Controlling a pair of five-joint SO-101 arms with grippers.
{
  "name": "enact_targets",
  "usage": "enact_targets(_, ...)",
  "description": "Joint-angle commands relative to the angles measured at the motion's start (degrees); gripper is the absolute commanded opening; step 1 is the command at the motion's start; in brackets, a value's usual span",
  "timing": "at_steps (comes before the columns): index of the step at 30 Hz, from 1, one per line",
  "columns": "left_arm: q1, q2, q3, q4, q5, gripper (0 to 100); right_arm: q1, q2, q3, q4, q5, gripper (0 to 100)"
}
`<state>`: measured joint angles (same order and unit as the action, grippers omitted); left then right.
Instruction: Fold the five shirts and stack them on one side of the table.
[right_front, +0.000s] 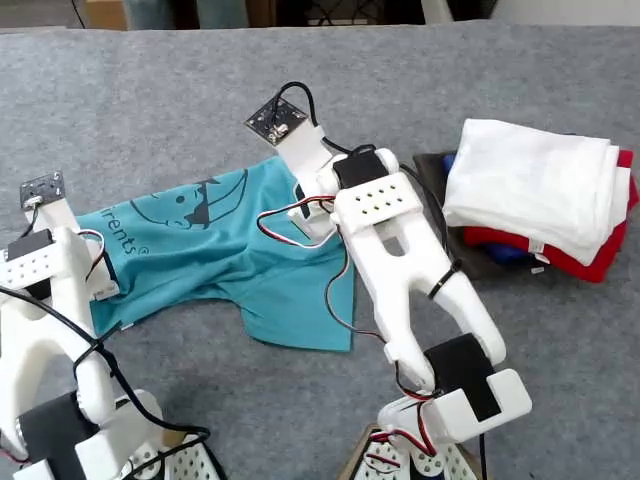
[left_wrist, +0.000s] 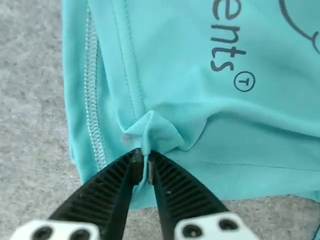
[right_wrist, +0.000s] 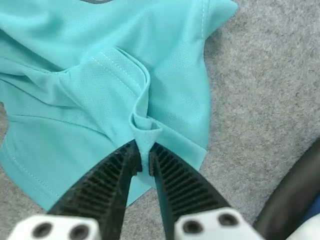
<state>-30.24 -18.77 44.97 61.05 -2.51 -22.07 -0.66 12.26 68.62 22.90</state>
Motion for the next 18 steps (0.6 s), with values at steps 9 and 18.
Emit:
enact_targets(9,-5.58,-7.21,-12.79,10.20,-0.09,3,-0.53,-8.92,-5.58,1.14,-0.09,1.4)
enact_targets(18,-16.22,-20.22,-37.41,25.58,0.09,3,4.40,-25.10,-23.60,-0.62,-8.35,1.4)
